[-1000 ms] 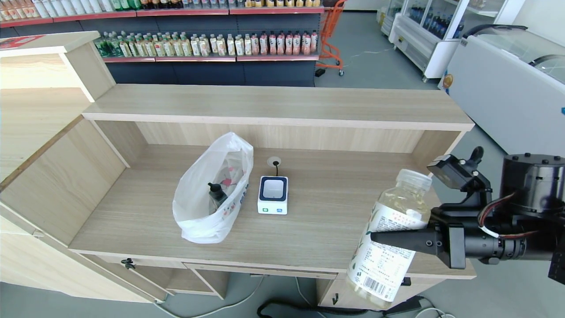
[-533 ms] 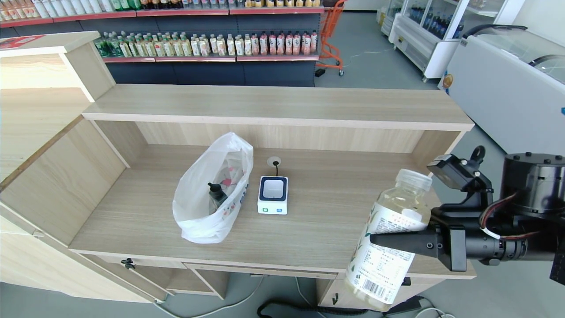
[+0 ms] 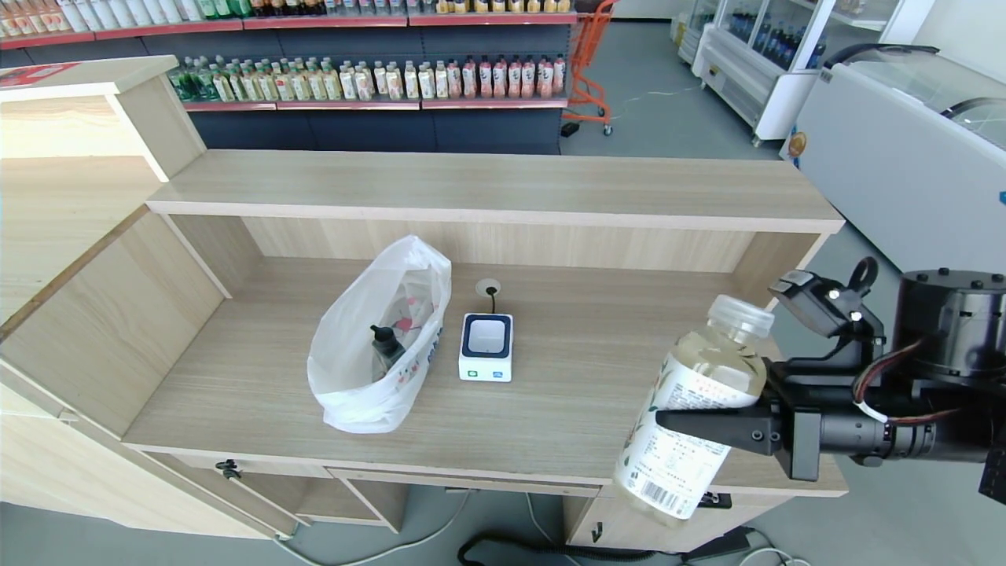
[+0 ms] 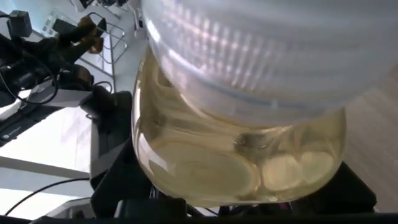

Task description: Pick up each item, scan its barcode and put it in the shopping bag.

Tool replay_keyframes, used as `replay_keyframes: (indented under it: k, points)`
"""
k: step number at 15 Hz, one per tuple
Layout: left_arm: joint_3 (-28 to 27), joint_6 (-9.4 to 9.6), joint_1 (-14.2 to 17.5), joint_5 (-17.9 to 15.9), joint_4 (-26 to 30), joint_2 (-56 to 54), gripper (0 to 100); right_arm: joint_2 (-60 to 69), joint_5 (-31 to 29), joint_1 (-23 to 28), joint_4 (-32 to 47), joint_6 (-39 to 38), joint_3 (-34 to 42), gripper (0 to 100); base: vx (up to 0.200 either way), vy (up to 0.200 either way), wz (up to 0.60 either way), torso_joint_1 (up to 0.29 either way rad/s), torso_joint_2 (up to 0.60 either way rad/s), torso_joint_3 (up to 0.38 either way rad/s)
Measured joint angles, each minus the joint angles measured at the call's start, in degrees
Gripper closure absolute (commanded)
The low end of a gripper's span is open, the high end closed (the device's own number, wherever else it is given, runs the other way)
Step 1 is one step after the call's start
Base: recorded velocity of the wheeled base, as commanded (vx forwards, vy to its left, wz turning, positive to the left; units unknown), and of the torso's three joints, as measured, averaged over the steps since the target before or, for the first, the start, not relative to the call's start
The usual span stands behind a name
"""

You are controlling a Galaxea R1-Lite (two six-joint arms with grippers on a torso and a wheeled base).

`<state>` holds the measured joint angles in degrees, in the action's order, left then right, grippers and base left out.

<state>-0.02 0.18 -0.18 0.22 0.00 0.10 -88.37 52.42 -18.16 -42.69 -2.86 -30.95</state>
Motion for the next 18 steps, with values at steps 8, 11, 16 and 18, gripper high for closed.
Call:
replay_keyframes:
  k: [8,11,16,18]
  points:
    - [0.00,0.00,-0.04,0.02,0.00,0.00,0,1.33,-21.31,18.37,-0.15,38.39,-1.79,100,0.000,0.000,0.00,0.000,0.00,0.000]
    - [0.00,0.06,0.00,0.00,0.00,-0.02,0,1.63,-22.76,18.82,-0.09,39.40,-3.13,100,0.000,0.000,0.00,0.000,0.00,0.000]
    - [0.00,0.15,0.00,-0.06,0.00,0.00,0,2.43,-22.32,18.91,0.09,37.07,-3.41,100,0.000,0.080,0.00,-0.002,0.00,-0.001]
    - [0.00,0.11,0.07,-0.11,-0.02,0.00,0,2.73,-22.46,18.93,0.00,33.05,-3.25,100,0.000,0.200,0.00,0.010,0.00,0.005]
